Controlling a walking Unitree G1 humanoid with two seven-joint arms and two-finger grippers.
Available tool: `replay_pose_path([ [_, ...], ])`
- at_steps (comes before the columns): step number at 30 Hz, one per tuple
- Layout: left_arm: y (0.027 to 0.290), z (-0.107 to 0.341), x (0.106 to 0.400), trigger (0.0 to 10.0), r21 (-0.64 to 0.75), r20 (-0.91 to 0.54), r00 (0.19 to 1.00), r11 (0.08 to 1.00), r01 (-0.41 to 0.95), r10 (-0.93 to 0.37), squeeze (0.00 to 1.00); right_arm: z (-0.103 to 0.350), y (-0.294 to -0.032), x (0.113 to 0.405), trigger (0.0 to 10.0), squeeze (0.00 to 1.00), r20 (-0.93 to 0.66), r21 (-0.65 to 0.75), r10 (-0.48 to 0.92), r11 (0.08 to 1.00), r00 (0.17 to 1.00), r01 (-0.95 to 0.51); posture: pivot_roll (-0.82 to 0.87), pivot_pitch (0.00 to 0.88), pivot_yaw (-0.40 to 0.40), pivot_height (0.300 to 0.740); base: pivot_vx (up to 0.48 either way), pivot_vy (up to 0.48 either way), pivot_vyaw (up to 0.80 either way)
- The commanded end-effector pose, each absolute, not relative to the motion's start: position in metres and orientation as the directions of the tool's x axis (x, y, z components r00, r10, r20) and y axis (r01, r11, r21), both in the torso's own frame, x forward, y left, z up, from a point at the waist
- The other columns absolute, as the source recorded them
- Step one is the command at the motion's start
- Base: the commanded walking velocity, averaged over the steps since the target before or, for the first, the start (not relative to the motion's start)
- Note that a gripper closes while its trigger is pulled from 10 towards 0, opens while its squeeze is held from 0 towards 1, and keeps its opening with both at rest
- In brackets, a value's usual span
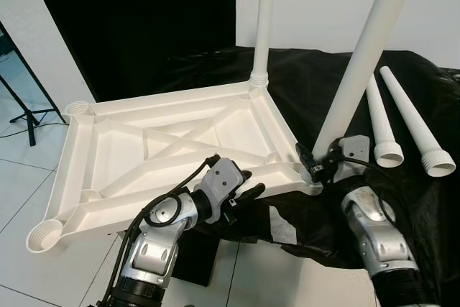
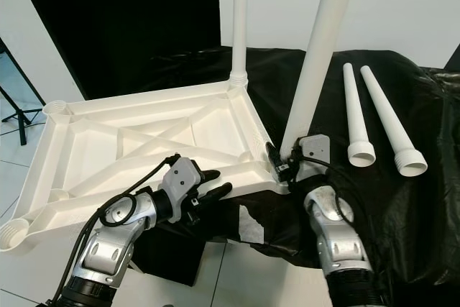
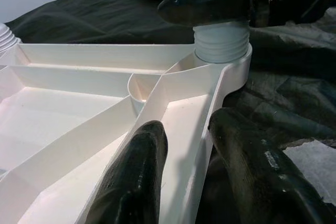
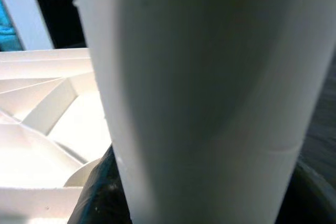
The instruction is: Building children table
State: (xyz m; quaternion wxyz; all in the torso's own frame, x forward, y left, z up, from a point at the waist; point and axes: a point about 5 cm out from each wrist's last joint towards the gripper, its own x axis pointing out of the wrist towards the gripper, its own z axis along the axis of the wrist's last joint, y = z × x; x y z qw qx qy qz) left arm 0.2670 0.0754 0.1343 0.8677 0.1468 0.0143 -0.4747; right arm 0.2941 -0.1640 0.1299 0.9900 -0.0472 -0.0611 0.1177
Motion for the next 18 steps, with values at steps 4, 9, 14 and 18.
replay_pose_path([
  [4,0.081,0.137,0.272,10.0,0.252,-0.132,0.669,0.628,0.736,-0.732,0.00,0.123,-0.148,0.290,10.0,0.00,0.081,-0.057,0.104,0.993,0.991,-0.099,0.04,0.000,-0.011,0.740,0.000,0.000,0.00],
  [9,0.082,0.136,0.271,10.0,0.256,-0.135,0.671,0.629,0.734,-0.729,0.00,0.122,-0.140,0.287,10.0,0.00,0.078,-0.015,0.005,1.000,0.997,-0.004,0.04,0.000,-0.008,0.740,0.000,0.000,0.00],
  [14,0.080,0.137,0.272,10.0,0.258,-0.129,0.668,0.626,0.736,-0.733,0.00,0.125,-0.131,0.285,10.0,0.00,0.089,0.000,0.000,1.000,0.996,0.000,0.03,0.000,-0.006,0.740,0.000,0.000,0.00],
  [18,0.079,0.137,0.273,10.0,0.258,-0.129,0.663,0.620,0.741,-0.738,0.00,0.131,-0.137,0.286,10.0,0.00,0.113,-0.006,0.008,1.000,0.994,-0.008,0.02,0.000,-0.002,0.740,0.000,0.000,0.00],
])
